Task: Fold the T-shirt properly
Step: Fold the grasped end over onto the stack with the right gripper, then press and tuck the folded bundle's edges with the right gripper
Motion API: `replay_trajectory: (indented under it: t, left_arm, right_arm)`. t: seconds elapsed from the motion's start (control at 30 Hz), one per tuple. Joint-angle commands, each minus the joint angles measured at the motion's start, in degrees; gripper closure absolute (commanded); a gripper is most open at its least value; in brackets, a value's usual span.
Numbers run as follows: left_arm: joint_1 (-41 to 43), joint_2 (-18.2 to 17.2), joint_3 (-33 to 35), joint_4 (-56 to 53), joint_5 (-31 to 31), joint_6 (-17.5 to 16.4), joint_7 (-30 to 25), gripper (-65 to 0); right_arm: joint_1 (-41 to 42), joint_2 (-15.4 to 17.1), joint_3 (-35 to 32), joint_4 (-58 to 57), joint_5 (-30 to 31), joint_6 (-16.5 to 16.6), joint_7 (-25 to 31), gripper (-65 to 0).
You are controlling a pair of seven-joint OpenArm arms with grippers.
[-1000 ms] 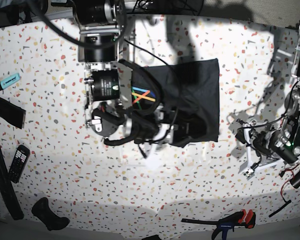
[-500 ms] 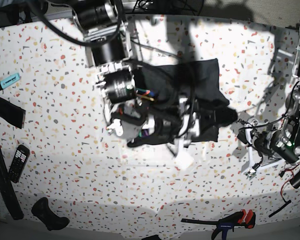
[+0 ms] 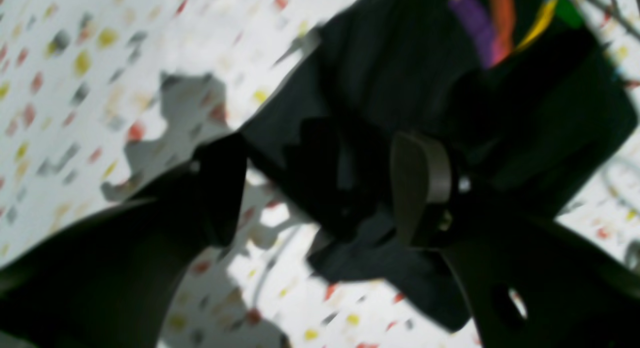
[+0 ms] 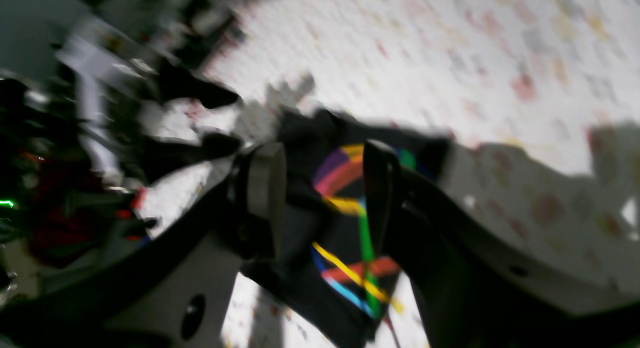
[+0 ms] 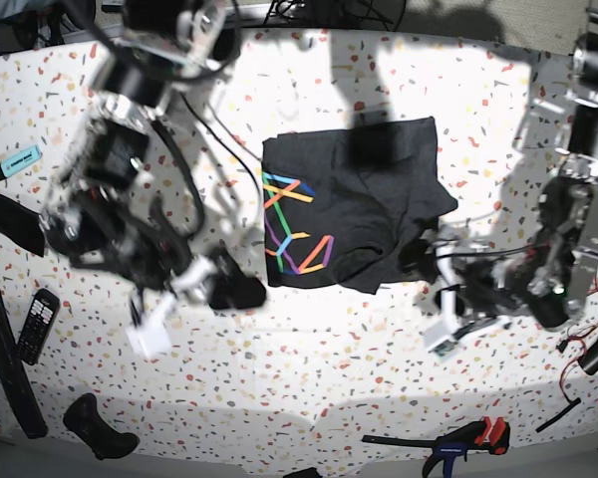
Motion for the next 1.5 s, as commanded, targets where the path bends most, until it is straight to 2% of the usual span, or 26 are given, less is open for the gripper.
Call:
replay_trajectory:
  t: [0.0,0.07,0.13,0.2,0.27,0.33,0.4,0.57,0.67,0.73,0.87,1.0,1.1,1.4,1.47]
  left_arm:
    - [-1.8,0.1,-0.4,1.0,0.1,-0.1,-0.9,-42.8]
    - [-1.8,0.7,-0.4,1.0,2.3,-0.2,-0.9,-42.8]
    - [-1.9,0.4,-0.4,1.0,5.6,-0.1,-1.0,-42.8]
    - [-1.9,-0.7,-0.4,1.0,9.4,0.0,-1.1,-42.8]
    - [-1.9,-2.3,-0.4,1.0,11.5,1.2,-1.1,-42.8]
    - [-1.9,-4.4,-0.4,1.0,11.3,3.0,-1.1,-42.8]
    - [-1.9,-6.6,-0.4,1.0,11.3,4.1,-1.1,-42.8]
    - [-1.9,-11.4,-0.4,1.0,11.3,4.3,-1.1,-42.8]
    - [-1.9,-13.3,-0.4,1.0,11.1,4.3,-1.1,-42.8]
    - [-1.9,-14.2,-0.4,1.0,10.9,4.3,-0.9,-42.8]
    - [-1.9,-14.9,-0.4,1.0,10.9,4.3,-0.9,-42.8]
    - [-1.9,-14.8,-0.4,1.0,10.9,4.3,-0.9,-42.8]
    - [-1.9,-14.9,-0.4,1.0,10.9,4.3,-0.9,-42.8]
    - [-1.9,-14.8,-0.4,1.0,10.9,4.3,-0.9,-42.8]
    - [-1.9,-14.8,-0.4,1.0,10.9,4.3,-0.9,-42.8]
  right_arm:
    - [0.9,-0.5,-0.9,1.0,1.6,0.1,1.2,-24.9]
    - [-0.4,-0.5,-3.1,1.0,-0.4,0.1,1.2,-25.2]
    - [-1.3,-0.1,-6.6,1.0,-3.2,0.1,2.3,-28.6]
    - [-1.9,0.1,-10.6,0.9,-7.1,0.1,5.6,-33.8]
    - [-2.2,-0.1,-14.4,0.8,-13.2,0.1,10.1,-35.5]
    - [-2.6,-0.2,-17.9,0.7,-19.8,0.1,15.2,-35.5]
    - [-2.8,-0.9,-20.7,0.6,-25.2,0.1,17.7,-35.5]
    - [-2.8,-4.1,-25.0,-0.5,-27.1,-1.3,17.7,-35.4]
    - [-2.8,-6.1,-26.0,-5.1,-32.9,-1.4,21.1,-35.4]
    - [-2.5,-6.8,-26.0,-9.6,-34.5,-1.6,22.3,-35.4]
    - [-1.9,-7.0,-26.3,-13.2,-31.0,-1.6,22.1,-35.4]
    - [-1.3,-7.0,-28.4,-12.9,-25.6,-1.4,15.7,-35.4]
    - [-1.2,-7.0,-32.4,-11.5,-21.6,-1.6,12.7,-35.4]
    - [-1.6,-7.0,-41.7,-9.7,-7.4,-2.1,11.7,-35.4]
    - [-1.5,-7.0,-42.6,-9.7,-3.8,-1.1,11.8,-35.4]
